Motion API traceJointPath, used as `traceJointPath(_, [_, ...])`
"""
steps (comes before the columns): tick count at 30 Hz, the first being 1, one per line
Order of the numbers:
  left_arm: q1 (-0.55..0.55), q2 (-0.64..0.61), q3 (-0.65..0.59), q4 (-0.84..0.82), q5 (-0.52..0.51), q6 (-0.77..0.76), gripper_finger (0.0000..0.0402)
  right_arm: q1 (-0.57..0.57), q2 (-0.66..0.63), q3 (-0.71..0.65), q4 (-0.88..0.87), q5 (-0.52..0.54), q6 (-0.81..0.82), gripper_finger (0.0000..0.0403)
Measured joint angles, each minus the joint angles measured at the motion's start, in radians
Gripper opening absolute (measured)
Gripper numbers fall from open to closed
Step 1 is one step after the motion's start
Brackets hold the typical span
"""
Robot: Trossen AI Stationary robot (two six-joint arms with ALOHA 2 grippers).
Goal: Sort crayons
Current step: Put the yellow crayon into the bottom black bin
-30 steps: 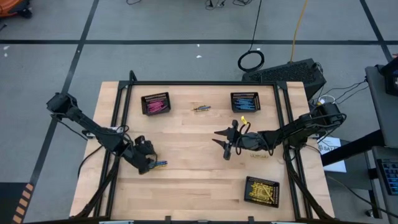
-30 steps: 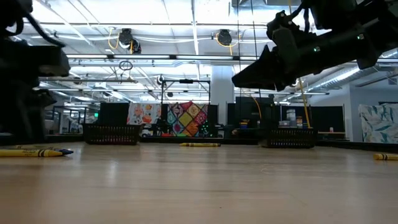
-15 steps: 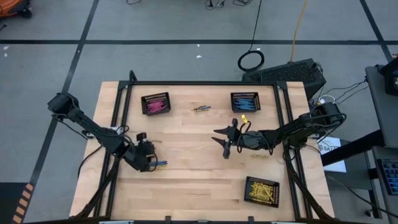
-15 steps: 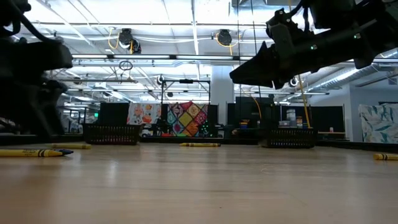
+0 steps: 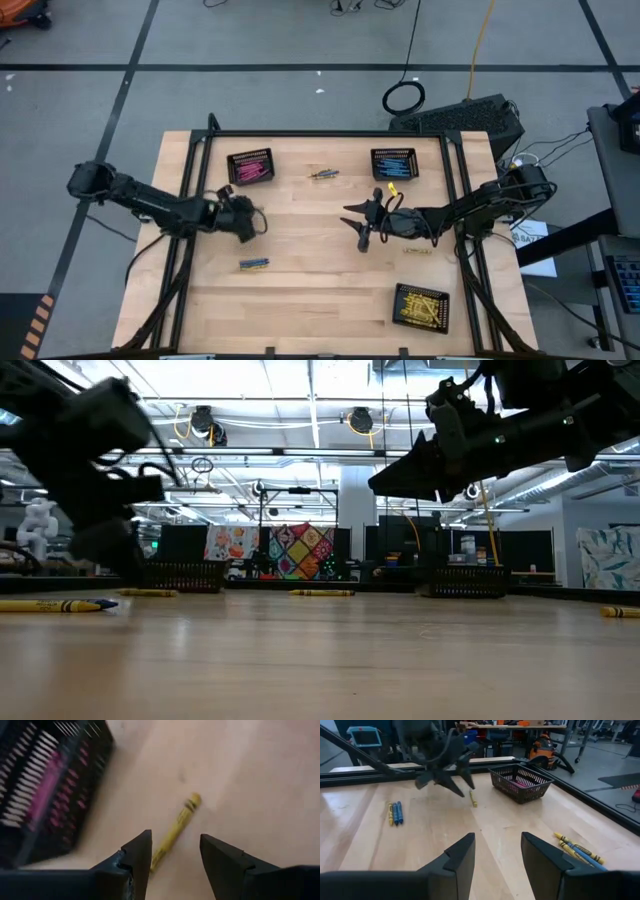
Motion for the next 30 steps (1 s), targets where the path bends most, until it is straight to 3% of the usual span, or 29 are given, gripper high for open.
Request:
traceJointPath(3, [0.11, 0.0, -0.001, 0.122, 0.046, 0.141, 0.0176, -0.003, 0.0, 0.0, 0.0, 0.0, 0.001, 0.0144])
traceJointPath(6, [0.237, 0.004, -0.001, 0.222, 0.201, 0.231, 0.0176, -0.003, 0.0, 0.0, 0.005, 0.0, 0.0, 0.0144])
traceJointPath(13, [0.469, 0.008, -0.001, 0.242, 0.387, 0.358, 0.0176, -0.003, 0.0, 0.0, 0.007, -0.027, 0.001, 0.0144])
traceJointPath(15, [0.503, 0.009, -0.001, 0.244, 0.434, 0.392, 0.0176, -0.003, 0.0, 0.0, 0.007, -0.054, 0.003, 0.0144])
traceJointPath(21, [0.568, 0.065, -0.001, 0.264, 0.448, 0.476, 0.0176, -0.002, 0.0, 0.0, 0.014, -0.08, 0.004, 0.0144])
traceJointPath(30, [0.583, 0.163, 0.002, 0.349, 0.496, 0.541, 0.0176, 0.006, 0.0, 0.0, 0.019, -0.083, 0.037, 0.0144])
